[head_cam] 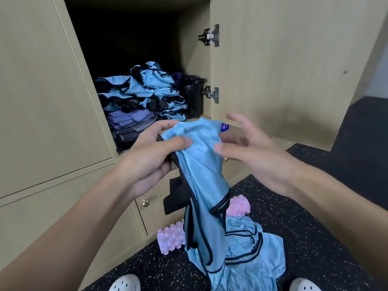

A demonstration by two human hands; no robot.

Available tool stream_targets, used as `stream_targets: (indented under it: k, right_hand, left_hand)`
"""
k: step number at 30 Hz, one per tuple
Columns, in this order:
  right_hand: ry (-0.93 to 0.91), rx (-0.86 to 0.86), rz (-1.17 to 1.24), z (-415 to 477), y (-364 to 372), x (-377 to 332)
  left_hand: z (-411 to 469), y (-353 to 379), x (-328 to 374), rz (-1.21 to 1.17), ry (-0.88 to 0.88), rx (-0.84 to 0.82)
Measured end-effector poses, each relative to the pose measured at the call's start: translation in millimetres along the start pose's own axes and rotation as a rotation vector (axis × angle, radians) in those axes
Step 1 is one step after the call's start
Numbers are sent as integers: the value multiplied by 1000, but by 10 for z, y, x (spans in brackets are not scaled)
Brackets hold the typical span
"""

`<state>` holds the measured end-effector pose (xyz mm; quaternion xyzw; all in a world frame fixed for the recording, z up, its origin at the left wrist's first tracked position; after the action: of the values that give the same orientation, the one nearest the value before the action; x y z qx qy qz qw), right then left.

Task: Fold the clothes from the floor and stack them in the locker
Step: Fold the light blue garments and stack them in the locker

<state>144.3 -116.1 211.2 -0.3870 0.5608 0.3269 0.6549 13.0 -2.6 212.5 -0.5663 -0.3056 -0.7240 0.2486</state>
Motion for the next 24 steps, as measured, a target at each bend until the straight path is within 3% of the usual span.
stream_targets:
  k: [2, 4, 10, 19, 24]
  right_hand:
    - [80, -196, -8, -54, 254, 145]
    - [86, -274, -14, -81, 415, 207]
    - [-69, 101, 146, -2, 165, 23]
    - [-74, 242, 19, -7, -64, -29]
    - [-63, -110, 44, -71, 257, 1]
  left_hand:
    - [3, -19, 47, -79, -15, -16]
    - [30, -65, 42, -128, -31, 3]
    - [-97, 99, -173, -210, -161, 10]
    - [-162, 100, -98, -5, -46, 49]
    - [-138, -95, -37, -134, -9, 237]
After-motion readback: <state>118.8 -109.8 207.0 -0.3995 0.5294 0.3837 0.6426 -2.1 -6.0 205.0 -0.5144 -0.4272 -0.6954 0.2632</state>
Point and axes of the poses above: each hand's wrist, its own z-axis towards the middle knuckle, its own y-axis out of the palm, x = y × z, the point moved 10 cm from there along z, towards the middle knuckle, and after that the axes turned 6 degrees about y, right-handed, at the moved point
